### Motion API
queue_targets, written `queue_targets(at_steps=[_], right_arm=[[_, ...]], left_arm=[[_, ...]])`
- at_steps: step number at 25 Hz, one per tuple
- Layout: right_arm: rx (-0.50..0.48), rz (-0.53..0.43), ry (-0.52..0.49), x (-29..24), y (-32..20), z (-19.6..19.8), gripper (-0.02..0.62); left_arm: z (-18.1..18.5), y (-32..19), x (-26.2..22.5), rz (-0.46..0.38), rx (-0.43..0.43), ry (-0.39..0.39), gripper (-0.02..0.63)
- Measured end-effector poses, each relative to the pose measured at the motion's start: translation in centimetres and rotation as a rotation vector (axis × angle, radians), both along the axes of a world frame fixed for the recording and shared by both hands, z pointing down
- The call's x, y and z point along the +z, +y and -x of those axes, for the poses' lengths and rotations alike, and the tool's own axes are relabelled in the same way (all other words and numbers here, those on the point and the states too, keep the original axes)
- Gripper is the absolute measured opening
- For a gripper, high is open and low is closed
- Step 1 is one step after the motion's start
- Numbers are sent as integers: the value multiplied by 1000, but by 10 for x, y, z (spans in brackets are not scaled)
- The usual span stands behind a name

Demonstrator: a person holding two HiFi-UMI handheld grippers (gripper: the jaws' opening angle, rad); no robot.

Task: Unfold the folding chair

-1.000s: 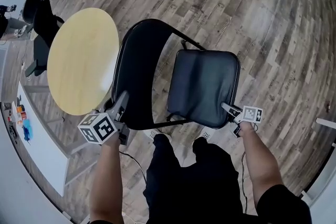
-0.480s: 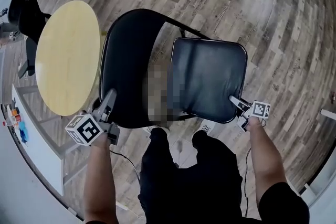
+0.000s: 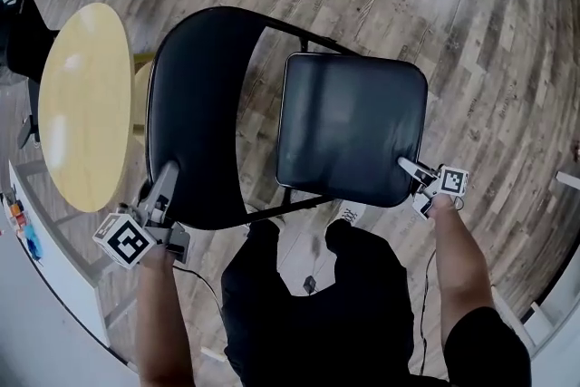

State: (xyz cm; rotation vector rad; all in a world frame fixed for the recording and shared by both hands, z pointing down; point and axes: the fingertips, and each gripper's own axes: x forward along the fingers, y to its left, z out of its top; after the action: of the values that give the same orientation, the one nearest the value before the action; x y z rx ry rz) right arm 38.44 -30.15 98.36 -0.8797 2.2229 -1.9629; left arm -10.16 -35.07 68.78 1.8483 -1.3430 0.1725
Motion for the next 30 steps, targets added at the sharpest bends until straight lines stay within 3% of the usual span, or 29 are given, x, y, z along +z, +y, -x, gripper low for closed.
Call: queue_targets(at_steps=[10, 18, 22, 27, 30], right_arm=[[17, 14, -89, 26, 5, -28, 233], [51, 17, -104, 50, 10, -57, 235], [59, 17, -122, 65, 12, -69, 236], [38, 16, -261, 66, 11, -69, 236], [45, -1, -294, 63, 8, -68, 239]], left_arm=[[-52, 6, -6, -23, 16, -49, 110], [-103, 12, -10, -41, 29, -106, 109], [-128, 15, -11, -50, 54, -99, 103], [-130, 13, -11, -69, 53, -127, 101], [-130, 14, -10, -84, 51, -127, 103]])
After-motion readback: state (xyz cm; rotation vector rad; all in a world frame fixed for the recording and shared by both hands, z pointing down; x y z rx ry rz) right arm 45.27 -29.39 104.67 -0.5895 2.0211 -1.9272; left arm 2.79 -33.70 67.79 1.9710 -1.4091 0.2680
